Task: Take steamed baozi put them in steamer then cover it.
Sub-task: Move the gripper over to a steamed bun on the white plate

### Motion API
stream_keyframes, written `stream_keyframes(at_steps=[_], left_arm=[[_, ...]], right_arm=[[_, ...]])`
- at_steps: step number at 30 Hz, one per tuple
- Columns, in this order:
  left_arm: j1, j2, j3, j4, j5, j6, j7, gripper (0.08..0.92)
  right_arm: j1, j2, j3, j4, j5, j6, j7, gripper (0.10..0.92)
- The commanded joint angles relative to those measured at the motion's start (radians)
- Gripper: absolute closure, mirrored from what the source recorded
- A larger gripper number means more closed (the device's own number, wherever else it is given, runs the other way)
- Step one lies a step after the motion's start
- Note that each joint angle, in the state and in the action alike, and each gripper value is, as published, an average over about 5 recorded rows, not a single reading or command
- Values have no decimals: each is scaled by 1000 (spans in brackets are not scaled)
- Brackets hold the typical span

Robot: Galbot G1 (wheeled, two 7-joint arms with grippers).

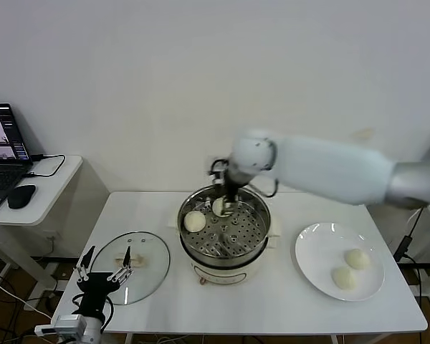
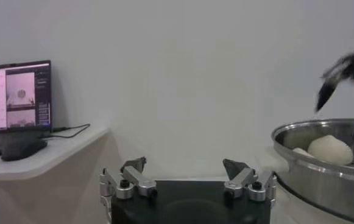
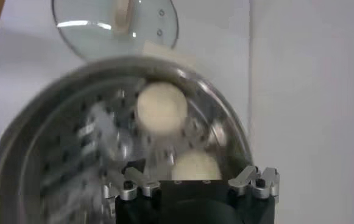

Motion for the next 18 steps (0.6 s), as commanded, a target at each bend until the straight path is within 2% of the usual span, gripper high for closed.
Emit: stream_keyframes(at_steps=[1, 8, 13, 18], left_arm=[[0, -2, 23, 13, 4, -3, 0, 177], [4, 5, 23, 16, 8, -3, 0, 177], [6, 7, 19, 24, 12, -3, 0, 177], [14, 0, 21, 30, 20, -6, 0, 177]], right_arm=[[165, -482, -69, 266, -187, 215, -247, 203], [2, -711, -58, 318, -392, 307, -248, 202], [-334, -820, 183, 306, -512, 343, -229, 203], [-704, -866, 456, 259, -608, 385, -194, 202]])
